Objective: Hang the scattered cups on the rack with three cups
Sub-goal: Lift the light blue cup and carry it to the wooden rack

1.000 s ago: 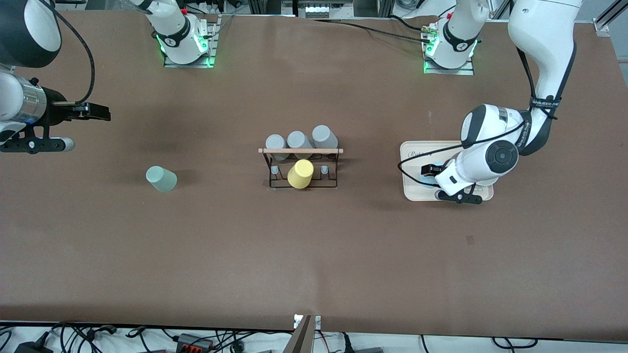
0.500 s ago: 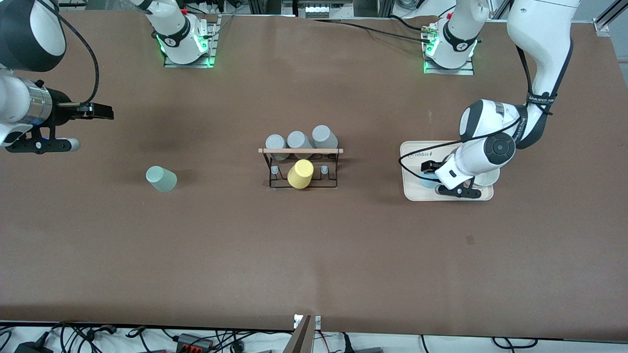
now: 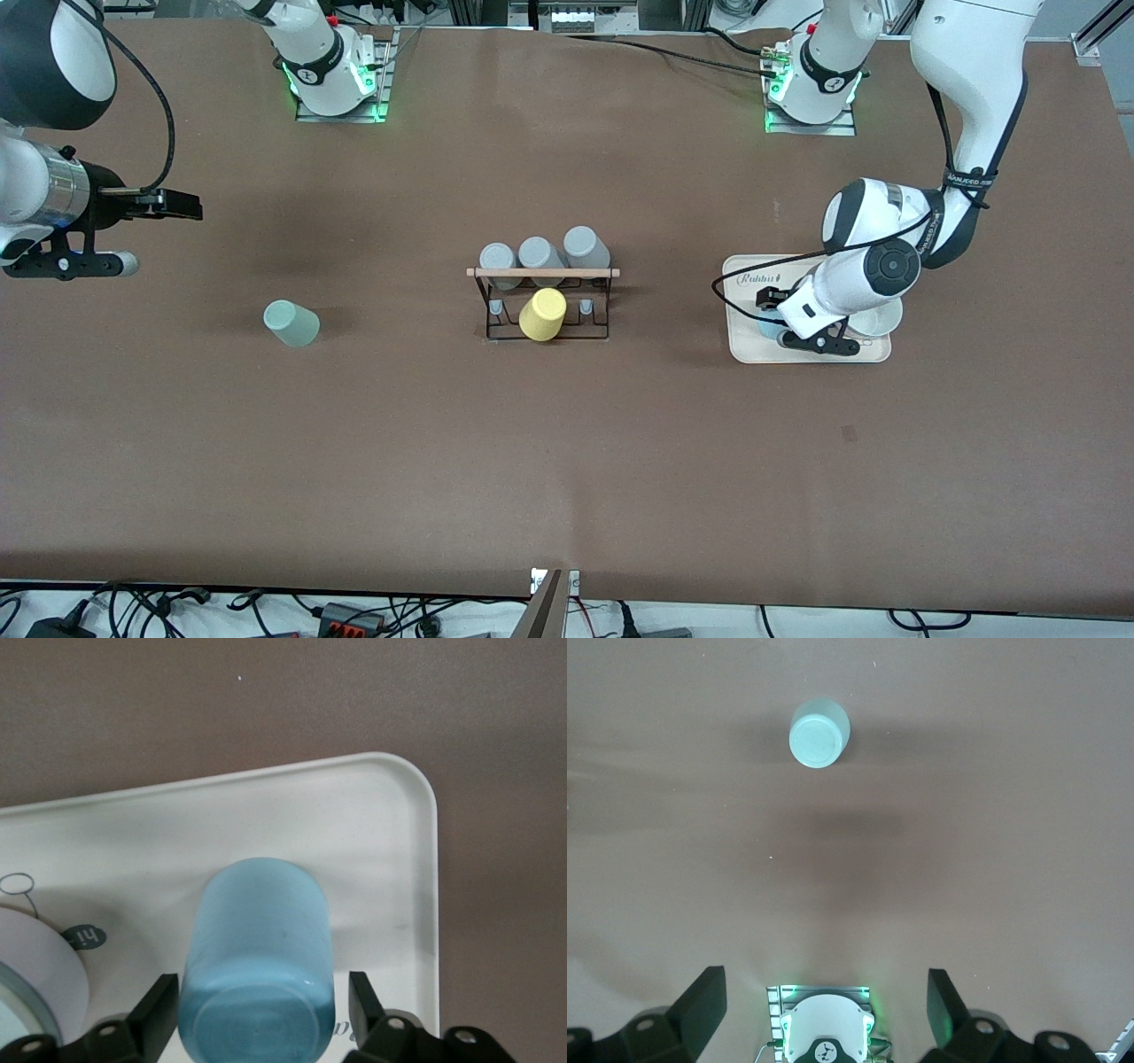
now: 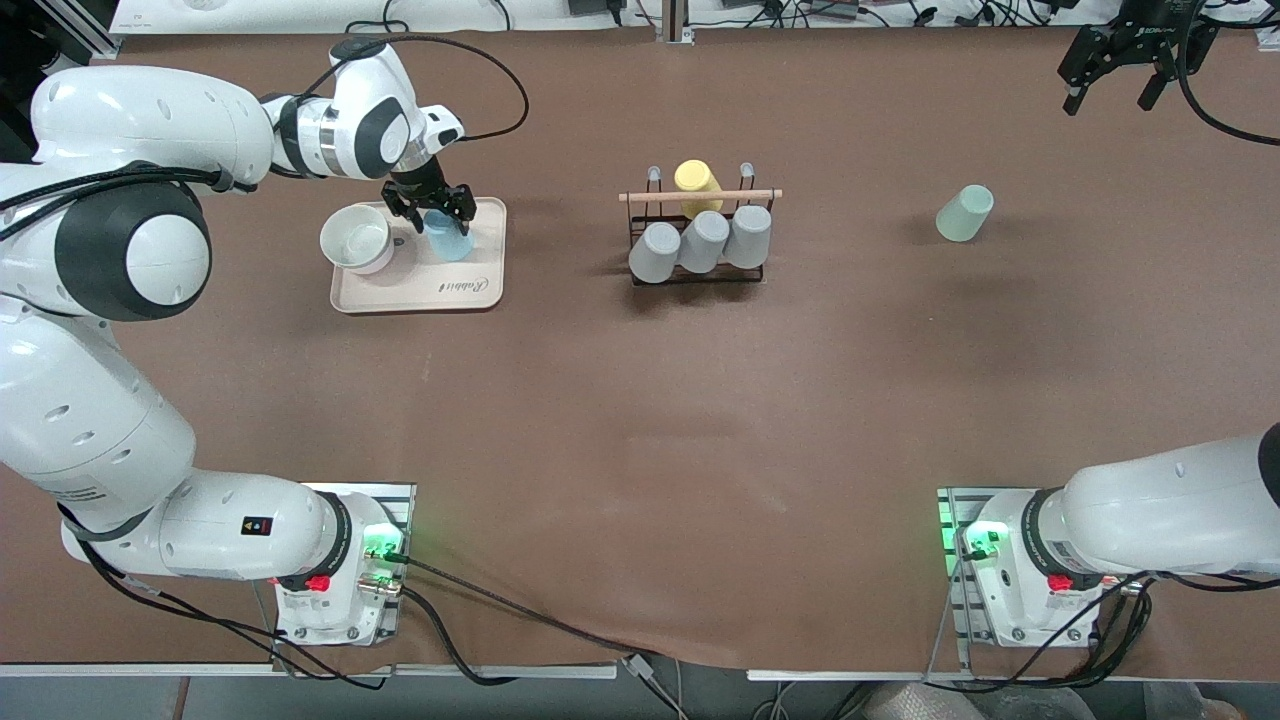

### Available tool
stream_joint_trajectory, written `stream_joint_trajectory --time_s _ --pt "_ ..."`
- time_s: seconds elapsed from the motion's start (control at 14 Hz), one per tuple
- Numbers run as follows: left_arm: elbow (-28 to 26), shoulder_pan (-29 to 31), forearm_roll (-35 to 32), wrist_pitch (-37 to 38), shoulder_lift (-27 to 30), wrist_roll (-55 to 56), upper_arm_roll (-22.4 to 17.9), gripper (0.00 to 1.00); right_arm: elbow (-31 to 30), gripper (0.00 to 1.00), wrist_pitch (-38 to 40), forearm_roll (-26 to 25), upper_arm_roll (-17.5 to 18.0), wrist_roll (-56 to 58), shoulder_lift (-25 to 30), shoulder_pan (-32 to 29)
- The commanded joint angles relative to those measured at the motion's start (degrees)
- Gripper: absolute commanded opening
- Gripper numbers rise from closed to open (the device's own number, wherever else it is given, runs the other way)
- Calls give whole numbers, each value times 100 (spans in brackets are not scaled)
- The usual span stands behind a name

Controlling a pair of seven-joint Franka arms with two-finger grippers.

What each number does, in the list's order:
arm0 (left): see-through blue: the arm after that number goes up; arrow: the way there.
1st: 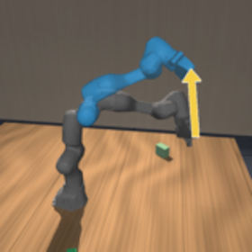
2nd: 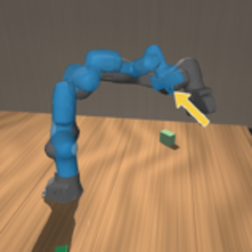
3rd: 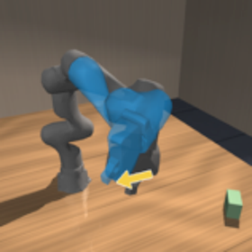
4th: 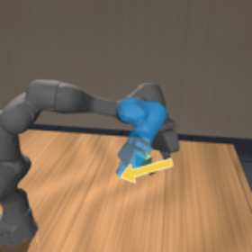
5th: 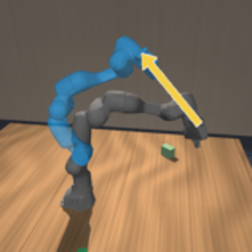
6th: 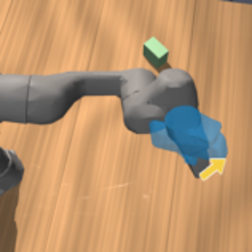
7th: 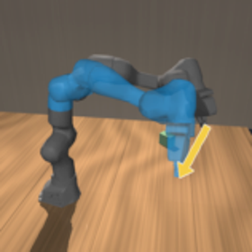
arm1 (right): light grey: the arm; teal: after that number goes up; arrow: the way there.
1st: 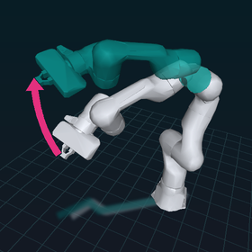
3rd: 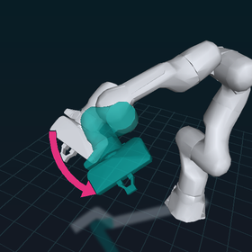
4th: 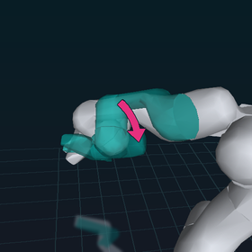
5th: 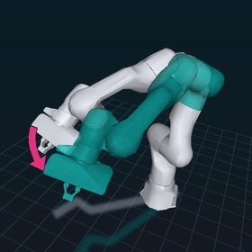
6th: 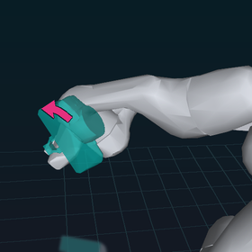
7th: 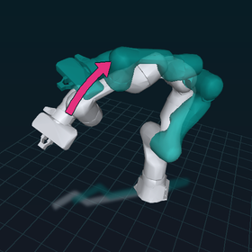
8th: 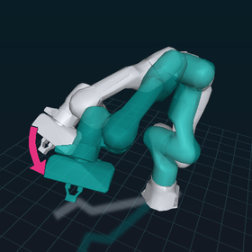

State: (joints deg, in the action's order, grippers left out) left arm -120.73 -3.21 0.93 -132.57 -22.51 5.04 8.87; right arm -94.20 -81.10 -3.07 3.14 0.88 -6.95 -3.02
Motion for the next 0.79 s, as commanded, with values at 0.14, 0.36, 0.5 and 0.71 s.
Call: stream_joint_trajectory --time_s 0.14,0.36,0.5,0.71 --pt "364 -4 56 379 10 119 27 41 -28 100 -55 52 11 -27 71 -6" --pt "1408 -56 56 1379 -7 190 27 34 -37 100 -64 105 2 -44 62 -6" --pt "2260 -74 56 2057 -174 103 27 33 -37 100 -64 114 11 -44 36 -23" --pt "3018 -319 74 2271 -271 199 202 33 -46 100 -47 123 11 -53 36 -23"
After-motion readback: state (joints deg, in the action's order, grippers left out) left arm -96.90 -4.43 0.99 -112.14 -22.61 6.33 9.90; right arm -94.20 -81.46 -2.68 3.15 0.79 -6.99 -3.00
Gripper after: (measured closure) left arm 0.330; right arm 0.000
